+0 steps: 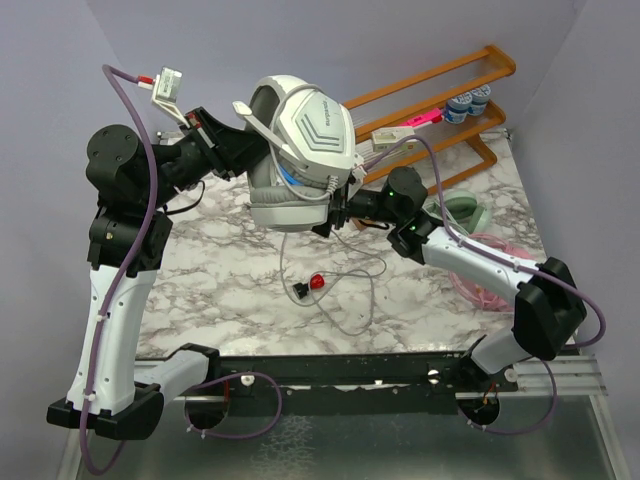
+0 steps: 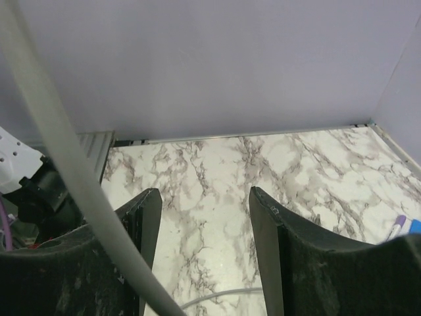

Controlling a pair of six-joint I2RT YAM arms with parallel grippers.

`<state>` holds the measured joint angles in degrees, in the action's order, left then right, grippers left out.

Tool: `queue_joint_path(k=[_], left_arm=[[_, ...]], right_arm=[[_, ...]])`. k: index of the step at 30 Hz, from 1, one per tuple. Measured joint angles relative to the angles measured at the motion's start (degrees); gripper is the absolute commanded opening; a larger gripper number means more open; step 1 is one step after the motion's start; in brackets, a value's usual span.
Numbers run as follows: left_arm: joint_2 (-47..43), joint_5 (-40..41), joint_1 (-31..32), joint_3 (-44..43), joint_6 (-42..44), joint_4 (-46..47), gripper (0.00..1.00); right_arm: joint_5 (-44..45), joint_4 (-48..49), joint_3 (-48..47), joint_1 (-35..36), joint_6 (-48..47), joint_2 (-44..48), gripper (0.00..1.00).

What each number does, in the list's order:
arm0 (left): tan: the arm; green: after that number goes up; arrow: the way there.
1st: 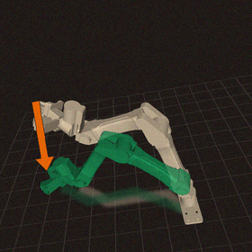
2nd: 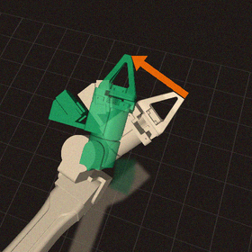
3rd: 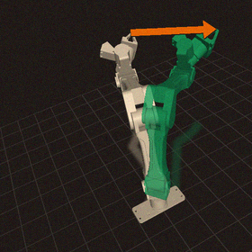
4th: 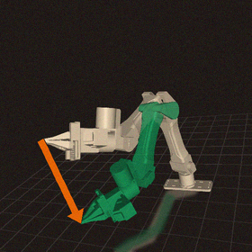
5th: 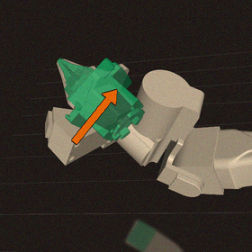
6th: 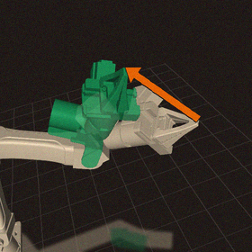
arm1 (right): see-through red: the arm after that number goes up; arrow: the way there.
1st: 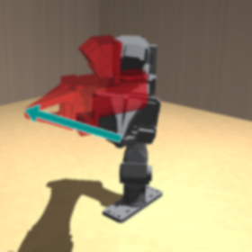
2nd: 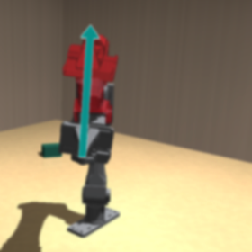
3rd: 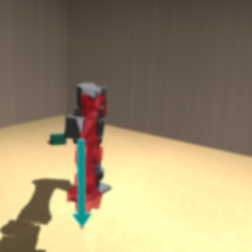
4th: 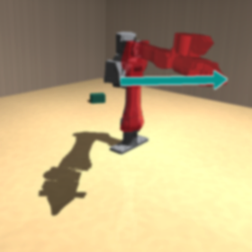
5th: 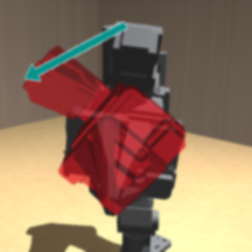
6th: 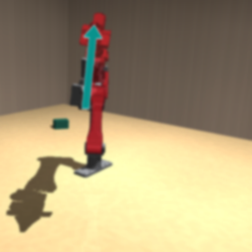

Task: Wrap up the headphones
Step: Wrap the headphones cable around the headphones.

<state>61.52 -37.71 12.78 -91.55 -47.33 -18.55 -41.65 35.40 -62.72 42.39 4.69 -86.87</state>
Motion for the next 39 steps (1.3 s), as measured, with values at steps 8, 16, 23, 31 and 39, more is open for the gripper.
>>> queue_joint_path(k=[8,16,23,31,39], left_arm=[[0.00,0.02,0.00,0.00,0.04,-0.87,0.00],[0.00,0.02,0.00,0.00,0.07,-0.87,0.00],[0.00,0.02,0.00,0.00,0.07,-0.87,0.00],[0.00,0.02,0.00,0.00,0.07,-0.87,0.00],[0.00,0.02,0.00,0.00,0.07,-0.87,0.00]], right_arm=[[0.44,-4.31,0.00,-0.02,-2.03,0.42,0.78],[0.68,-5.22,0.33,-1.57,-2.64,2.27,0.76],[0.72,-5.92,1.05,-2.69,-3.28,3.85,0.95],[0.24,-6.88,2.16,-3.72,-3.63,4.70,0.46],[-0.90,-7.19,2.16,-3.85,-3.23,4.70,0.09]])
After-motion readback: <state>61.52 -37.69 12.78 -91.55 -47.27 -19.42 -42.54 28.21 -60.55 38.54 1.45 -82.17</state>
